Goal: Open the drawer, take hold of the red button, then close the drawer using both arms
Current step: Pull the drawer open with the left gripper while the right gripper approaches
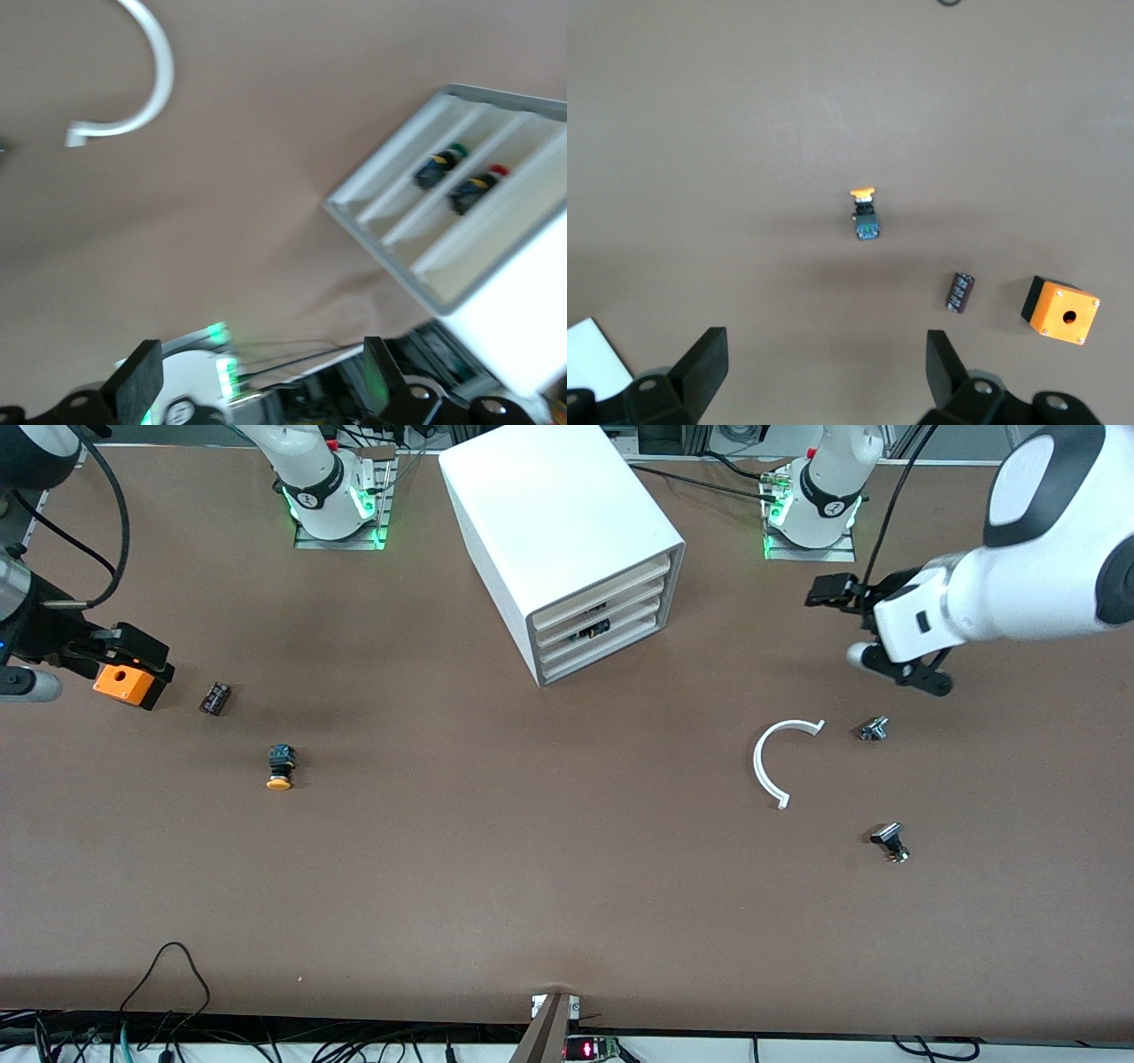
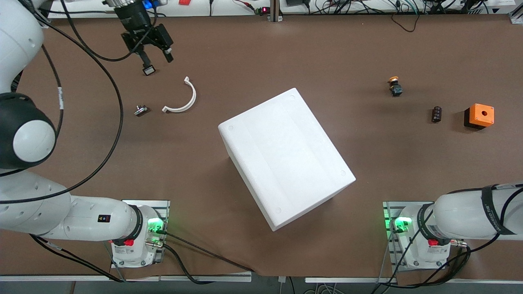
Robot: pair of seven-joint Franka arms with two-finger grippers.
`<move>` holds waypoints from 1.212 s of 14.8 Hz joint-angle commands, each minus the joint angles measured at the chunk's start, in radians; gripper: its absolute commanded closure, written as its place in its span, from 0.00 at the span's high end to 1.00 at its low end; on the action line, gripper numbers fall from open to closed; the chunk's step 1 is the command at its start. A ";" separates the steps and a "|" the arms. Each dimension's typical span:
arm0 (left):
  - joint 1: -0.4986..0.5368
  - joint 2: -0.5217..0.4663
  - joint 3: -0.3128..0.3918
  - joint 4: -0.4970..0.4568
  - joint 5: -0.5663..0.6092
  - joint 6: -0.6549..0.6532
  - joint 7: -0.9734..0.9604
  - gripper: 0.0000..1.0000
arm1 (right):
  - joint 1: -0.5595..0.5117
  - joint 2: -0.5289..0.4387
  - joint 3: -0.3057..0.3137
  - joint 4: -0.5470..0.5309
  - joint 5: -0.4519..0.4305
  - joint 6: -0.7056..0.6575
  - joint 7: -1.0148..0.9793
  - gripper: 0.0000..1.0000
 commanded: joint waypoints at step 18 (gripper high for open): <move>-0.011 0.217 -0.204 -0.571 -0.844 0.493 0.841 0.69 | 0.216 0.213 0.012 0.154 0.005 0.023 0.347 0.99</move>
